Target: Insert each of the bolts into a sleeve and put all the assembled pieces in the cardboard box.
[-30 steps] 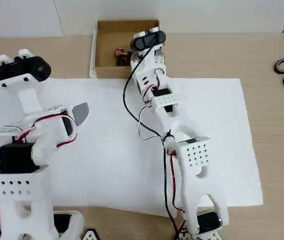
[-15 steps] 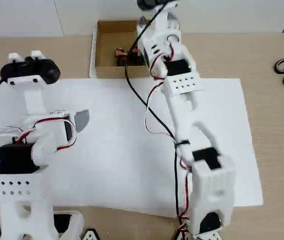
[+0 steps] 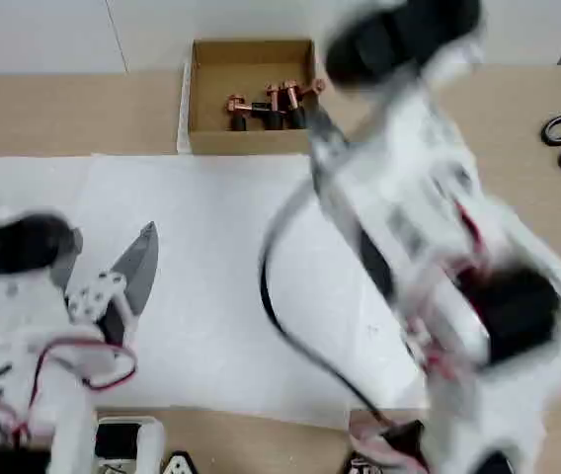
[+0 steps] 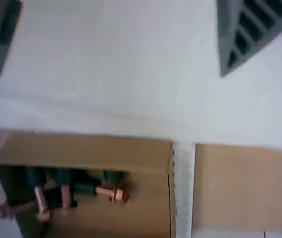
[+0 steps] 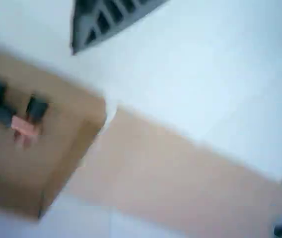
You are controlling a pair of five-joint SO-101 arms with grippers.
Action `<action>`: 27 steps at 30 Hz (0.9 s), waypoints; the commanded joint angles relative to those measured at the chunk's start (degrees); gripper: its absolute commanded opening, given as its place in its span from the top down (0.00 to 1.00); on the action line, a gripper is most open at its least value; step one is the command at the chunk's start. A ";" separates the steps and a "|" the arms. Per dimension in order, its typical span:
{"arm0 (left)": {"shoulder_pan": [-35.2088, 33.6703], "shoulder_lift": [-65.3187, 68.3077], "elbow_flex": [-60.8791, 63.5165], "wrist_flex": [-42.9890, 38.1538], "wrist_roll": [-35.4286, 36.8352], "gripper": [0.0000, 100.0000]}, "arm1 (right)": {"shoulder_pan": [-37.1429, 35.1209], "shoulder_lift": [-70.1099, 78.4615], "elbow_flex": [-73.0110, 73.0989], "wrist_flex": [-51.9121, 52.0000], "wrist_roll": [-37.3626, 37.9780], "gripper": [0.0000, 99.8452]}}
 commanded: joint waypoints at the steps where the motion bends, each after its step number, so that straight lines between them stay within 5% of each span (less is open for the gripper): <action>1: -0.26 -8.53 8.31 -6.51 -0.09 0.74 | 0.40 -6.90 4.66 6.64 -0.18 0.74; 8: -0.88 -24.53 38.99 -26.20 -0.26 0.74 | 6.55 -21.67 39.56 -0.13 -0.44 0.74; 15: -1.05 -25.85 54.11 -40.44 -0.26 0.74 | 17.27 -40.57 79.91 -36.53 -0.18 0.73; 22: -0.88 -26.37 64.13 -44.57 -0.26 0.74 | 20.44 -60.26 109.63 -63.60 -0.18 0.74; 27: -0.88 -26.37 64.57 -42.29 -0.18 0.74 | 20.35 -74.77 125.10 -67.12 -0.18 0.74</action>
